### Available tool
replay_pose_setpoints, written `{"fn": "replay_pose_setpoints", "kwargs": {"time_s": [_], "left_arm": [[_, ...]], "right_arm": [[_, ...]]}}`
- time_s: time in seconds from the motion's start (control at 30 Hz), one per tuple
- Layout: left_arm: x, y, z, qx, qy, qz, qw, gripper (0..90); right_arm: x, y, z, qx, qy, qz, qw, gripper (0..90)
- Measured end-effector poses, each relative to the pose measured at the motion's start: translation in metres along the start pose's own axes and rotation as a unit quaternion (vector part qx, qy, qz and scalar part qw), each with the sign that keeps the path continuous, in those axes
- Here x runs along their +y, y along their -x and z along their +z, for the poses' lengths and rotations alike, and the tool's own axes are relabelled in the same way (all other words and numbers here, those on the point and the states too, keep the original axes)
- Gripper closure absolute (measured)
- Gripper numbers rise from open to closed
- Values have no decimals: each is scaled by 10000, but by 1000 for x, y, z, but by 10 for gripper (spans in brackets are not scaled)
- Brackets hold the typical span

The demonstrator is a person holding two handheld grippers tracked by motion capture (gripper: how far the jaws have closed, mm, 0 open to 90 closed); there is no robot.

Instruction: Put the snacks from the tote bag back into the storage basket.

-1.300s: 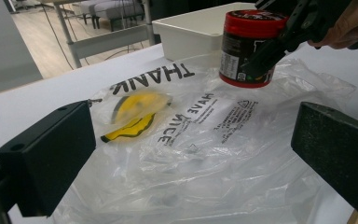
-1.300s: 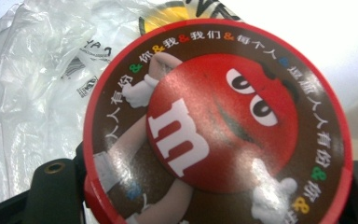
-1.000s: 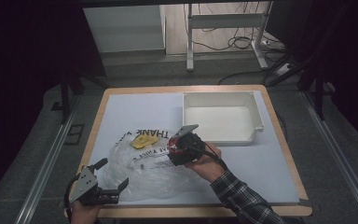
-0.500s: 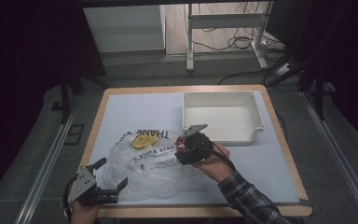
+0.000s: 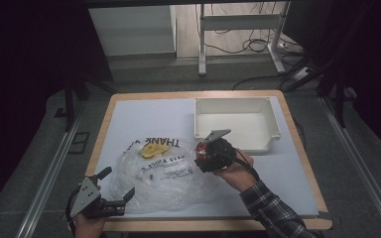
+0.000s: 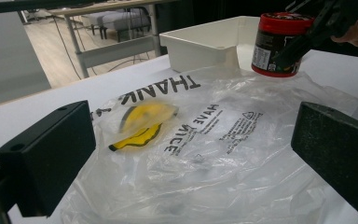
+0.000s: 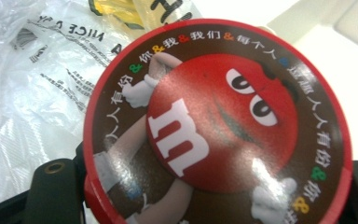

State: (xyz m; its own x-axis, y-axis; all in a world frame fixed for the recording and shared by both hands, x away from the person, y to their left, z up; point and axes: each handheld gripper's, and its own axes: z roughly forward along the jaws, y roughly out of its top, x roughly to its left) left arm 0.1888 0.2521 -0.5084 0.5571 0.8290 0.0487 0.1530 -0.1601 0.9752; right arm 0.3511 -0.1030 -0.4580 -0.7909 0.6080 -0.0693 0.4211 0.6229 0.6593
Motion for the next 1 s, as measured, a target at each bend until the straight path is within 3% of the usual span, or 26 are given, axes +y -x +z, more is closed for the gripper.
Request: {"fn": "replay_pose_setpoints", "kwargs": {"time_s": [1.0], "left_arm": [[0, 0, 0, -42, -5, 8, 10000, 0]], "right_arm": [[-1, 43, -4, -100, -20, 110, 9999, 260]]}}
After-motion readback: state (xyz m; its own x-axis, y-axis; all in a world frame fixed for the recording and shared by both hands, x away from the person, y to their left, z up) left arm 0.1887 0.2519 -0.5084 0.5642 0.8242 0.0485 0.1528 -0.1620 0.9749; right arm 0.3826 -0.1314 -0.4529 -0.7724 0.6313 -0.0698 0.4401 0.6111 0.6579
